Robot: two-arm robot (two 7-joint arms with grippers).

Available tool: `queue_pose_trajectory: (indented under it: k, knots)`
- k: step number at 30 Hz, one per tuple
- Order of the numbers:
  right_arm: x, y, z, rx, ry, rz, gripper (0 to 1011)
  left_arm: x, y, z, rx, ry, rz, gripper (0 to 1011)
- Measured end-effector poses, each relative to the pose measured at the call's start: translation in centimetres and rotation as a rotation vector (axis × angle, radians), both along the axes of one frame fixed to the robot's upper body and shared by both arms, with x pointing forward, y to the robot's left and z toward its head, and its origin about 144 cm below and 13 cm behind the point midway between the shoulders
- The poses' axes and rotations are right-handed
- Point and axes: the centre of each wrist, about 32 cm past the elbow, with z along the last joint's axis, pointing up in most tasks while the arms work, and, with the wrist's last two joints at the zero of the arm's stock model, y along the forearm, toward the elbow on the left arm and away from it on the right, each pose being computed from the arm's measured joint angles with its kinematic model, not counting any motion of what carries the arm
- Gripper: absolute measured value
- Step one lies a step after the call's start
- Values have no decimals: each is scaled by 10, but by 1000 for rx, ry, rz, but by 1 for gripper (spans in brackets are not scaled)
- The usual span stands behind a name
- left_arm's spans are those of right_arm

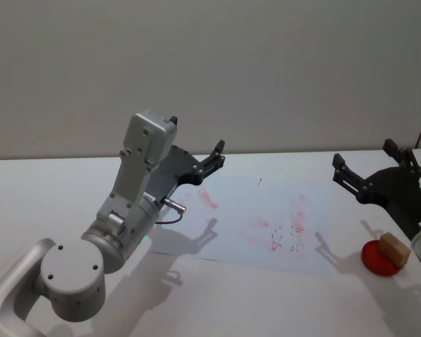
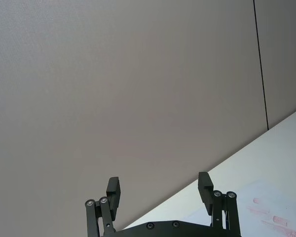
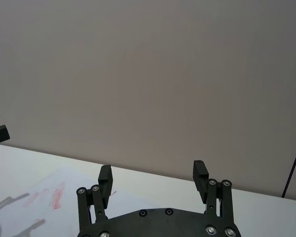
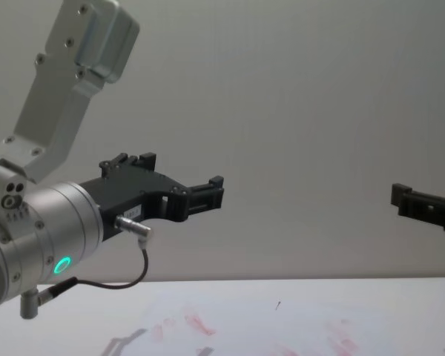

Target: Use the one hand to pick up the stamp and affix it onto the A4 paper.

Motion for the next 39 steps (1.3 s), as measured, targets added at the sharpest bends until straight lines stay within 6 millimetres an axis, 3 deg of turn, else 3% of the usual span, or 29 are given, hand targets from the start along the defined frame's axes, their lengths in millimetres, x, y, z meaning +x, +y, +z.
queue_pose_trajectory:
  k: [39]
  knots:
    - [-1,-3,-1,-2,5,-2,1001,0,0,0,0,0,0,1001]
